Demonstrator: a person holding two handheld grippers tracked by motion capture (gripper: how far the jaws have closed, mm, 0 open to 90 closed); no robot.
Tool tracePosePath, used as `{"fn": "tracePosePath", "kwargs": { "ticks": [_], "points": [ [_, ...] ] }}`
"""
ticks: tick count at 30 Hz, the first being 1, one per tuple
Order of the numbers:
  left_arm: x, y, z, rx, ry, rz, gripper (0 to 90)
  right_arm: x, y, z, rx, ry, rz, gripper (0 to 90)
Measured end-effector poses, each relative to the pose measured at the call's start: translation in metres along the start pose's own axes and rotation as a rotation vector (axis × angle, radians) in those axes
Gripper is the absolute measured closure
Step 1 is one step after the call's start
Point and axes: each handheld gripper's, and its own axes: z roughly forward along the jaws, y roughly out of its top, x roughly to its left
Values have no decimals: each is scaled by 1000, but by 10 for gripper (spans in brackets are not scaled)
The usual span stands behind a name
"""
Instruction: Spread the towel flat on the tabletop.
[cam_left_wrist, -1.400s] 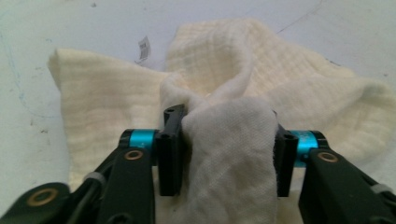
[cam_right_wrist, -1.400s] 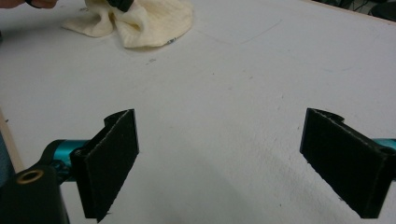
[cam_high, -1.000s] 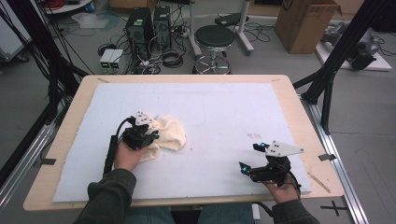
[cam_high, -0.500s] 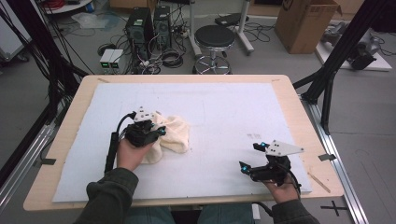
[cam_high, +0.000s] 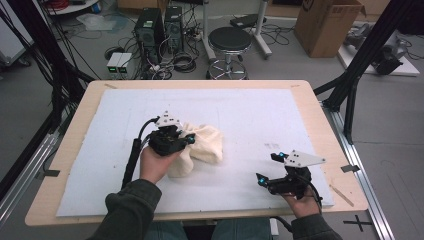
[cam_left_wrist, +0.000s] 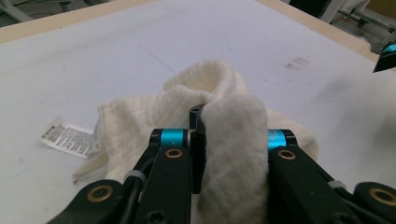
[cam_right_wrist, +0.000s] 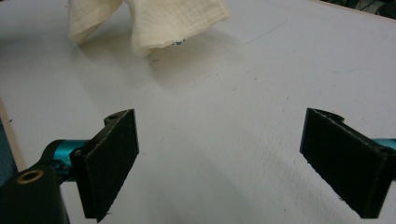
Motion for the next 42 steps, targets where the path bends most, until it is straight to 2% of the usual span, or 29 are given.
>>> {"fn": "tracePosePath", "kwargs": {
  "ticks": [3,10,13,16,18,20,21,24,29,31,34,37,41,42],
  "points": [
    [-8,2,8,5,-8,14,790,0,1,0,3,1,5,110],
    [-18,0,36,29,-34,15,785,0,1,2,2,7,-2,110],
    [-19,-2,46,45,-21,36,774,-1,2,4,5,7,-4,110],
    [-15,-5,54,75,-12,47,700,-1,2,6,12,15,-2,110],
    [-12,-6,55,84,-11,58,587,-1,2,8,14,21,-7,110],
    [-11,-5,52,70,-10,73,522,-1,2,9,23,26,-6,110],
    [-11,-4,49,52,-18,70,522,-1,2,9,23,26,-6,110],
    [-9,-3,40,26,-14,79,414,0,3,12,27,37,-4,110],
    [0,-5,16,4,-9,88,352,5,9,14,20,58,-6,110],
    [4,-8,5,-4,5,94,347,10,14,18,16,73,-22,112],
    [9,-13,-6,-15,11,81,337,14,18,21,21,86,-30,115],
    [10,-22,-17,-4,10,107,336,21,23,27,26,122,-56,178],
    [4,-40,-21,18,7,143,339,31,30,36,28,171,-82,263],
    [2,-45,-21,21,3,149,345,35,33,42,33,193,-87,327]
  ]
}}
